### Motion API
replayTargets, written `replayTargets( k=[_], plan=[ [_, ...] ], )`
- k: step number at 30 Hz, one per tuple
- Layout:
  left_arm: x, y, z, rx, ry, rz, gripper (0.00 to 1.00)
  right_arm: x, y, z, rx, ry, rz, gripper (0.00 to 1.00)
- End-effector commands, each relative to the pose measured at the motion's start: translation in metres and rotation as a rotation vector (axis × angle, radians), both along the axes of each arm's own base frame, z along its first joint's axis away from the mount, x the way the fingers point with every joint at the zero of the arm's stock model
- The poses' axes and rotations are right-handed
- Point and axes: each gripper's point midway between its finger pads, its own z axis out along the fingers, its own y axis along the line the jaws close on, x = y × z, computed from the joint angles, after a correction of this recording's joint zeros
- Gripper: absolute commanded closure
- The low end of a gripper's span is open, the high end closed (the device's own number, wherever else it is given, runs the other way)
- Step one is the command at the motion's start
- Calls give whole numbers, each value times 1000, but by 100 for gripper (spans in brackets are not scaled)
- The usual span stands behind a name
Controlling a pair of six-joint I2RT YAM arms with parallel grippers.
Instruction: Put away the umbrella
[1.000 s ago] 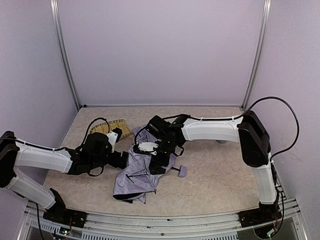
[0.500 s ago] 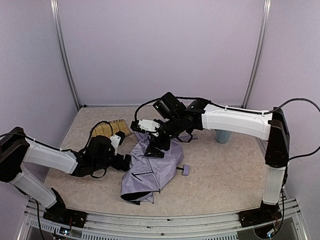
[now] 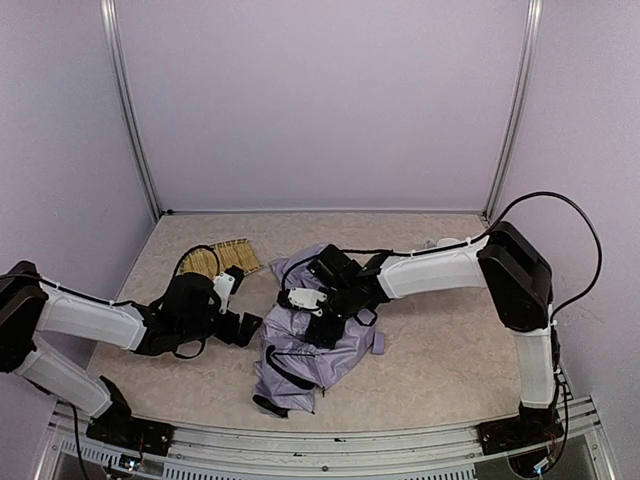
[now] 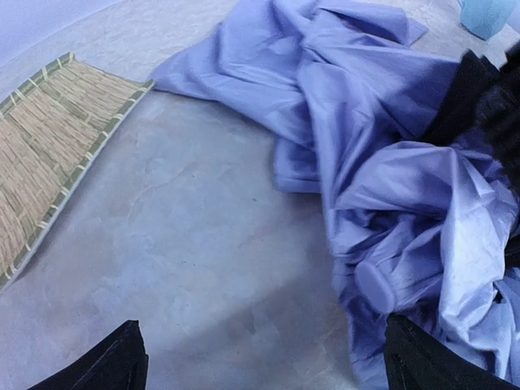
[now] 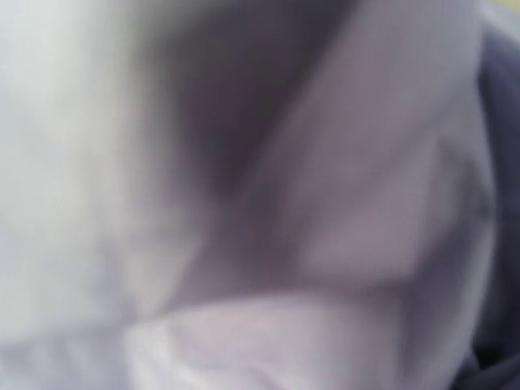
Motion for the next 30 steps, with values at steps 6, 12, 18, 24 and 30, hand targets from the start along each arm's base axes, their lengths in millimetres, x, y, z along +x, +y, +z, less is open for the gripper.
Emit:
replayTargets(
  k=[6,12,18,24,30],
  plan=[
    [29,24,48,-96,-133,123,1,-16,-97,-22,-196,0,-180,19],
    [31,17,61,-126,-148,92,1,-19,-75,42,-75,15,-153,7],
    [30,18,65,-121,-153,99,1,8,-71,82,-62,-11,-270,0],
    [27,18,63,-120,-150,94,1,1,-81,22,-277,140,-296,0],
    [26,17,62,-118,-151,85,1,-34,-79,-30,-368,316,-230,0]
  ],
)
